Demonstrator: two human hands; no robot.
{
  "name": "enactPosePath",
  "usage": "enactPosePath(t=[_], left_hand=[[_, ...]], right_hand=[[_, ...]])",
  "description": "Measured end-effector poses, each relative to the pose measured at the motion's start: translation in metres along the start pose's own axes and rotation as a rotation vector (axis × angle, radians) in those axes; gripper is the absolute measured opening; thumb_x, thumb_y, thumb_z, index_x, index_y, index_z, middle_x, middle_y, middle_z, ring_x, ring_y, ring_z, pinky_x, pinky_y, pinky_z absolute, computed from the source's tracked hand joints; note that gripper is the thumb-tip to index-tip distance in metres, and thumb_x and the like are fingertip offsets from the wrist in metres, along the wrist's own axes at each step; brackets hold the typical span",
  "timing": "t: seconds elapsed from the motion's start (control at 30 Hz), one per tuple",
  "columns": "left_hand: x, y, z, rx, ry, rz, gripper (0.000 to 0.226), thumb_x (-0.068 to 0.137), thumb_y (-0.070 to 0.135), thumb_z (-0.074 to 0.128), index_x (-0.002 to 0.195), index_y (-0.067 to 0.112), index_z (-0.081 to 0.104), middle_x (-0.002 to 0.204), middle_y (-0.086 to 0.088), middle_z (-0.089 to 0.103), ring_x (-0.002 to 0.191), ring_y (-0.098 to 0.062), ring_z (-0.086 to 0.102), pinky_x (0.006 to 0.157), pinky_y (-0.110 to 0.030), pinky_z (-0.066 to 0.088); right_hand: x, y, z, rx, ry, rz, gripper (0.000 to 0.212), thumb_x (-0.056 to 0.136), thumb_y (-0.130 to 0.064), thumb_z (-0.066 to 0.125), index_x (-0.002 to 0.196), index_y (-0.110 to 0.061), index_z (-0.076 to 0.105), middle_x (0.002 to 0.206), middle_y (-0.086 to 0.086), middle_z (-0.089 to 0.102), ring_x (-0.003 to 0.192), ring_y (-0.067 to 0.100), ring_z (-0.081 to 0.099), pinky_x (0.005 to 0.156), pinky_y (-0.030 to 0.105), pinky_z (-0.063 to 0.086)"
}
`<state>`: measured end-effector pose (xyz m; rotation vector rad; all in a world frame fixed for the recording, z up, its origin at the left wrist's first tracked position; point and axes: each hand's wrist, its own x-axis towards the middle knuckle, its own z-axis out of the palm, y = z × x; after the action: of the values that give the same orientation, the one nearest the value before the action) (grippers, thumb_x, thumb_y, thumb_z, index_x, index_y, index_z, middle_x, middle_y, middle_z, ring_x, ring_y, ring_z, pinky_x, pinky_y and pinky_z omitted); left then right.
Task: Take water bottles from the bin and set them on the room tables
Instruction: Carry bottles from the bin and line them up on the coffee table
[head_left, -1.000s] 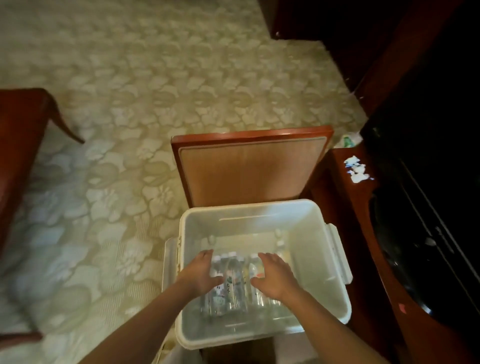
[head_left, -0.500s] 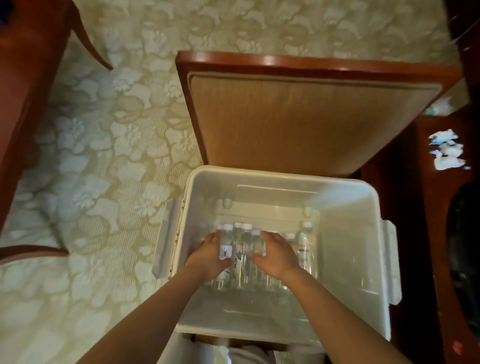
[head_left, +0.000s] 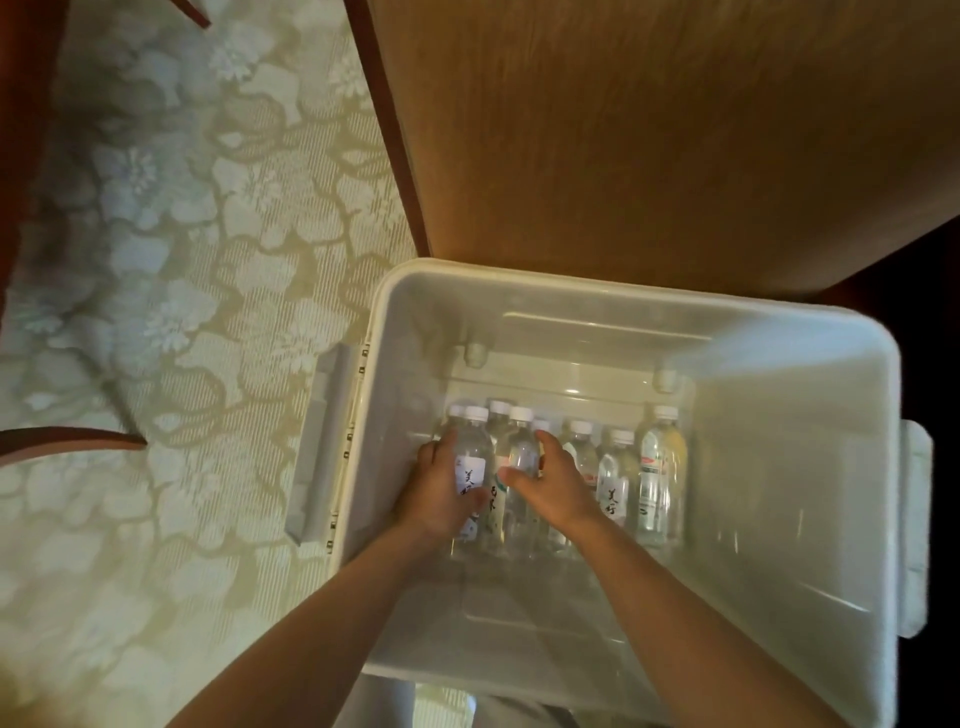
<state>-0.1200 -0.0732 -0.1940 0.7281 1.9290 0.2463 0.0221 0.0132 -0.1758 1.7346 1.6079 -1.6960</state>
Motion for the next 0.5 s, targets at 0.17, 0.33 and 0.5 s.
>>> enactPosePath(t=[0.17, 0.33, 0.5], left_hand=[[0.007, -0.004, 0.007, -0.011, 0.047, -0.027, 0.096, 0.077, 0.02, 0.08, 0.153, 0.031, 0.023, 0.139, -0.01, 0.042, 0.126, -0.026, 0.046, 0.098, -0.029, 0.043], [0.006, 0.002, 0.005, -0.047, 0.053, -0.055, 0.095, 0.073, 0.019, 0.082, 0.15, 0.032, 0.028, 0.129, -0.009, 0.048, 0.113, -0.026, 0.056, 0.093, -0.038, 0.053], [0.01, -0.001, 0.007, -0.106, 0.039, -0.09, 0.081, 0.053, 0.028, 0.079, 0.129, 0.022, 0.053, 0.104, -0.007, 0.067, 0.089, -0.026, 0.069, 0.072, -0.042, 0.06]], right_hand=[[0.011, 0.004, 0.01, 0.035, 0.067, -0.002, 0.079, 0.084, -0.038, 0.077, 0.147, -0.014, 0.037, 0.139, 0.01, 0.049, 0.124, 0.027, 0.054, 0.103, 0.039, 0.045], [0.02, 0.009, 0.014, 0.031, 0.092, 0.008, 0.077, 0.078, -0.036, 0.081, 0.141, -0.017, 0.042, 0.128, 0.009, 0.055, 0.11, 0.027, 0.061, 0.094, 0.04, 0.051], [0.022, 0.015, 0.006, 0.142, 0.032, -0.007, 0.069, 0.081, -0.021, 0.08, 0.139, -0.015, 0.044, 0.111, 0.002, 0.064, 0.084, 0.007, 0.061, 0.069, 0.019, 0.047]])
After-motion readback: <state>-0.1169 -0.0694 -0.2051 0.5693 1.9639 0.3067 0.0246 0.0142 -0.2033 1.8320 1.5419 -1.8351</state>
